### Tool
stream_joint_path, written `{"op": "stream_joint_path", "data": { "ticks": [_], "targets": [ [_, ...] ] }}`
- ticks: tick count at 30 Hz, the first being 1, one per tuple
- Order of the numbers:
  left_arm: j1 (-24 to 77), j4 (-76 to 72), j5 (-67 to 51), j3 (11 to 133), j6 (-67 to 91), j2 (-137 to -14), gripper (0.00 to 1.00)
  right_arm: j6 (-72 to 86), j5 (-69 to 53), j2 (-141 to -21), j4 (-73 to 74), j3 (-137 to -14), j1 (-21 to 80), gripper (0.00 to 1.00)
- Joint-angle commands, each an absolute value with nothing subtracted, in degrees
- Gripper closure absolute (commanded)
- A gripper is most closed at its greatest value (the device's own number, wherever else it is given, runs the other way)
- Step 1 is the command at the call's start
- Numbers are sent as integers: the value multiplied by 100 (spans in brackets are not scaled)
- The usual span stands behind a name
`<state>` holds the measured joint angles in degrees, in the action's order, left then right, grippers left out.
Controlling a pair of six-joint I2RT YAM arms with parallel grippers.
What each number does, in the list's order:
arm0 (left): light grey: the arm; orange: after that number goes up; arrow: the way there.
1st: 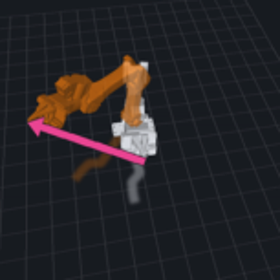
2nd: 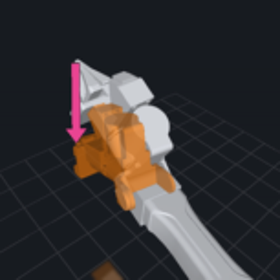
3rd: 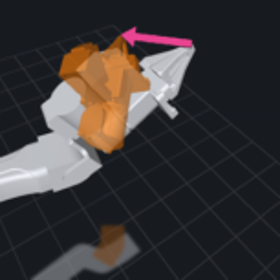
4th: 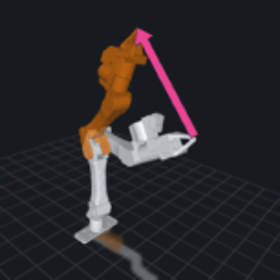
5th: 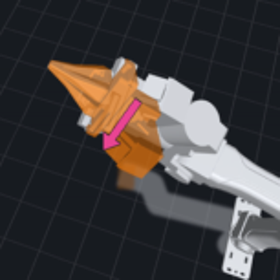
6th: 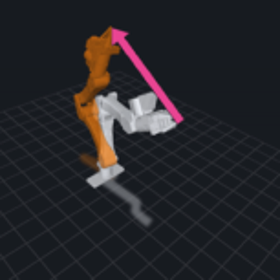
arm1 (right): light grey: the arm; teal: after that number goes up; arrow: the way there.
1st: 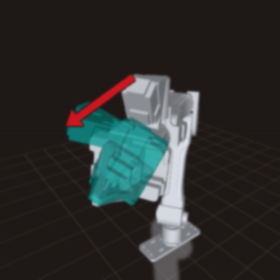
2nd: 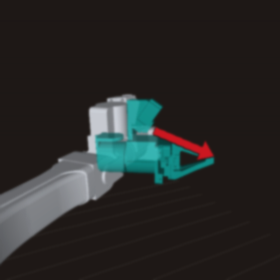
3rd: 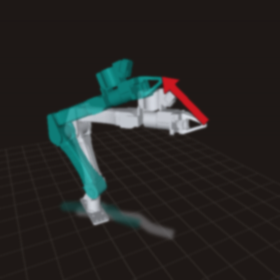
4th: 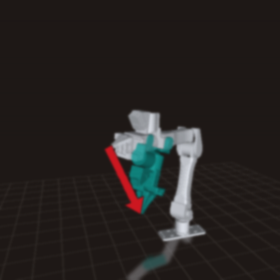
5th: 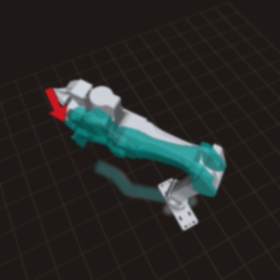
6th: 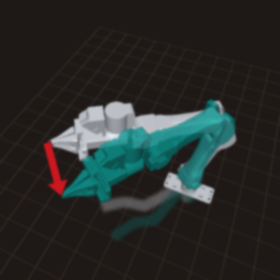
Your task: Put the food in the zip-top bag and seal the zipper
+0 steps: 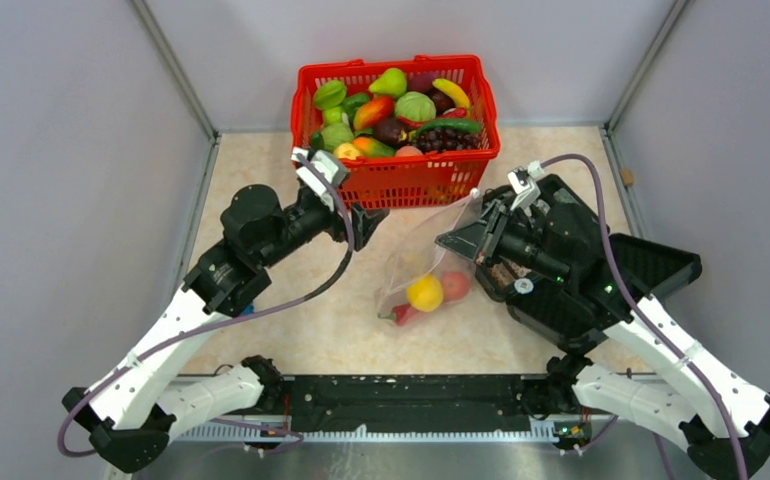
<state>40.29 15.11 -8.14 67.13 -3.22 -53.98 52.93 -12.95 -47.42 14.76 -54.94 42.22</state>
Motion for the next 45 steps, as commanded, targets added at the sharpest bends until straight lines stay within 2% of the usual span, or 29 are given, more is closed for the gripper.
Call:
{"op": "stream_joint_path", "data": {
  "ticks": [1, 4, 7, 11, 15, 19, 22, 29, 35, 45],
  "targets": [
    [4035, 1313, 31, 6741, -525, -5237, 1, 4774, -1241, -4632, 2099, -6081, 4258, 100],
    [3963, 1360, 569, 6852, -674, -5353, 1, 4751, -1270, -4503, 2266, -6074, 4254, 100],
    [3676, 1367, 605, 7050, -738, -5606, 1, 4893, -1028, -4466, 2365, -5992, 4254, 100],
    [2909, 1479, 246, 7487, -525, -6154, 1, 5054, -535, -4746, 2630, -5933, 4254, 100],
    [2092, 1183, 216, 7649, -352, -6687, 1, 5185, -866, -5019, 2269, -5803, 4259, 100],
    [1545, 1402, -319, 8120, -329, -7355, 1, 5453, -1018, -5114, 1894, -5633, 4254, 100],
    [1204, 1252, -1188, 8262, -323, -7718, 1, 5627, -946, -5112, 1817, -5541, 4254, 100],
    [864, 1719, -1779, 9178, -565, -8723, 1, 5720, -702, -4902, 2094, -5433, 4254, 100],
    [835, 1485, -2230, 9078, -821, -8873, 1, 5713, 504, -4363, 3070, -5508, 4256, 100],
    [826, 1251, -1853, 8743, -1192, -8938, 1, 4849, 17, -4163, 4012, -6146, 4254, 100]
  ]
}}
